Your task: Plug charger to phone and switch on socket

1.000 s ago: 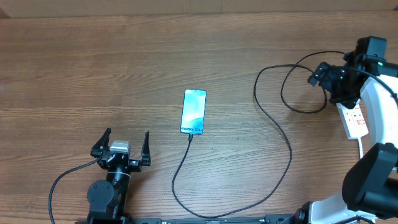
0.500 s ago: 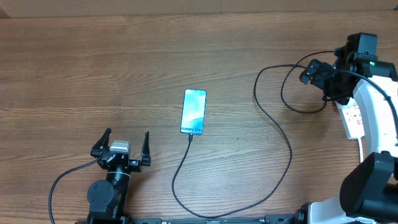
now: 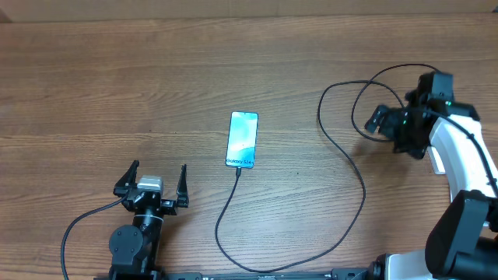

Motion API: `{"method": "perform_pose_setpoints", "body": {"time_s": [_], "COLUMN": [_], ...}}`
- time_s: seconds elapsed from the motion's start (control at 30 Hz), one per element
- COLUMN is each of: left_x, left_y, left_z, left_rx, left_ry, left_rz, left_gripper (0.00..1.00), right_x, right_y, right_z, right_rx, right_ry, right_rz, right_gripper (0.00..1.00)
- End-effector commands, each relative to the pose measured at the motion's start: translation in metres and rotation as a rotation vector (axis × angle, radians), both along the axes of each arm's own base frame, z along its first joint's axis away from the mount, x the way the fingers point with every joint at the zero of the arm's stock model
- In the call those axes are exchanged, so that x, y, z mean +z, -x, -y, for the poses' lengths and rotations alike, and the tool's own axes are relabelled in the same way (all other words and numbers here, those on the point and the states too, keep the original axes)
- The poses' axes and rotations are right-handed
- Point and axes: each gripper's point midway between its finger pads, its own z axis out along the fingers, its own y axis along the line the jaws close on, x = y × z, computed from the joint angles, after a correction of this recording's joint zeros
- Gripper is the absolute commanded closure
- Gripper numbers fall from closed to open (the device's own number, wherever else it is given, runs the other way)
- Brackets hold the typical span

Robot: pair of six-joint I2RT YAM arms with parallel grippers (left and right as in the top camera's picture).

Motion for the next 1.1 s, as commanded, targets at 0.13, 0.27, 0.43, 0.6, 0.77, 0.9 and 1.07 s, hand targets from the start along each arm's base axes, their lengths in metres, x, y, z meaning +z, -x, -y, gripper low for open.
{"method": "perform_pose_setpoints", "body": {"time_s": [0.13, 0.27, 0.43, 0.6, 0.77, 0.9, 1.07], "left_x": [0.001, 0.001, 0.001, 0.001, 0.001, 0.001, 0.001], "left_y": [0.000, 0.000, 0.000, 0.000, 0.000, 0.000, 0.000], "left_z": [-0.002, -0.002, -0.002, -0.002, -0.002, -0.002, -0.002], "left_rx": [0.006, 0.006, 0.006, 0.006, 0.006, 0.006, 0.006], "left_ry": [-0.015, -0.015, -0.015, -0.015, -0.015, -0.015, -0.015], "left_rz": [0.008, 0.008, 0.008, 0.008, 0.008, 0.008, 0.008], "left_gripper": [0.01, 0.00, 0.00, 0.01, 0.00, 0.01, 0.00], "right_x": [-0.003, 0.006, 0.024, 0.043, 0.057, 0.066, 0.068], "right_y": [0.015, 0.014, 0.013, 0.013, 0.015, 0.016, 0.009], "right_z": [-0.005, -0.005, -0.005, -0.005, -0.004, -0.005, -0.004], "right_rx": [0.011, 0.011, 0.012, 0.012, 0.011, 0.011, 0.014], "right_ry": [-0.005, 0.001, 0.013, 0.026, 0.041, 0.049, 0.068], "right_rz": [-0.006, 0.024, 0.081, 0.141, 0.188, 0.225, 0.291], "right_gripper": [0.00, 0.00, 0.00, 0.00, 0.00, 0.00, 0.00]}}
